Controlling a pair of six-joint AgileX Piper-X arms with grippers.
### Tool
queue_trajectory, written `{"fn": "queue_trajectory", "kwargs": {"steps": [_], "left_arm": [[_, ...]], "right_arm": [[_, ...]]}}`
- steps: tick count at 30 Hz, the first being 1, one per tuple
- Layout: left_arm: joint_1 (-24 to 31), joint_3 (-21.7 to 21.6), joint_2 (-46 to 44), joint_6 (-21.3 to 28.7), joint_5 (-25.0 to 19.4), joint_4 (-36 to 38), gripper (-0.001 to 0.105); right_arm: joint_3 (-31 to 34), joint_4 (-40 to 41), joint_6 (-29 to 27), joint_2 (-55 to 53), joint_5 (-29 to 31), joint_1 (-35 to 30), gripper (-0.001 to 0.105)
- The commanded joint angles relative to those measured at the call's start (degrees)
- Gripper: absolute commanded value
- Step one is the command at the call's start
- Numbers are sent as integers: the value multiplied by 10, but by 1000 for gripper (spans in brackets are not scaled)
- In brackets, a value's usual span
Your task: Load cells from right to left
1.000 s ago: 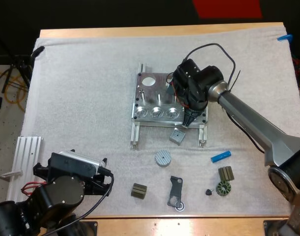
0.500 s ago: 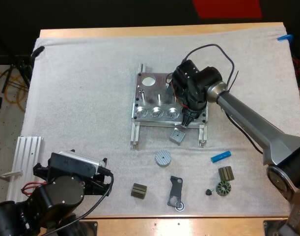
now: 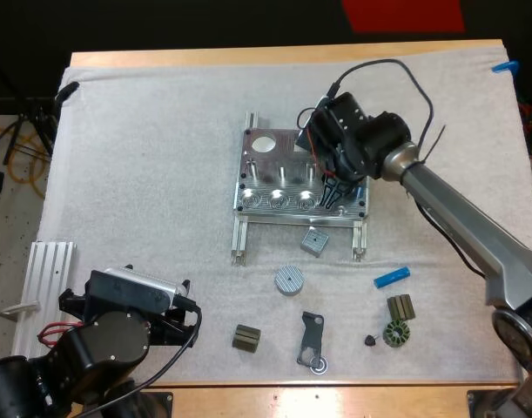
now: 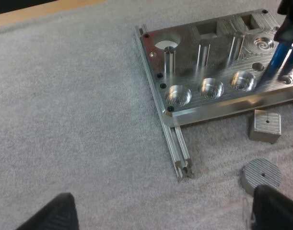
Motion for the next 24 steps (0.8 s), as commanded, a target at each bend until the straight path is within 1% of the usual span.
{"fn": "queue_trajectory", "kwargs": {"steps": [1,3,10,15,24], "left_arm": [[0,0,0,-2,-3,-7,72],[0,0,0,-2,-3,-7,72],[0,0,0,-2,-3,-7,72],[0,0,0,-2,-3,-7,72],[0,0,0,-2,-3,-7,72]], "right_arm": [[0,-8,1,-13,5,-2,46],[0,-14,1,-16,18,-2,46],[-11,-17,5,-18,21,-2,46],[-16,-9,12,-18,63,-2,46],[-14,0,12,-10,67,-3,46]]}}
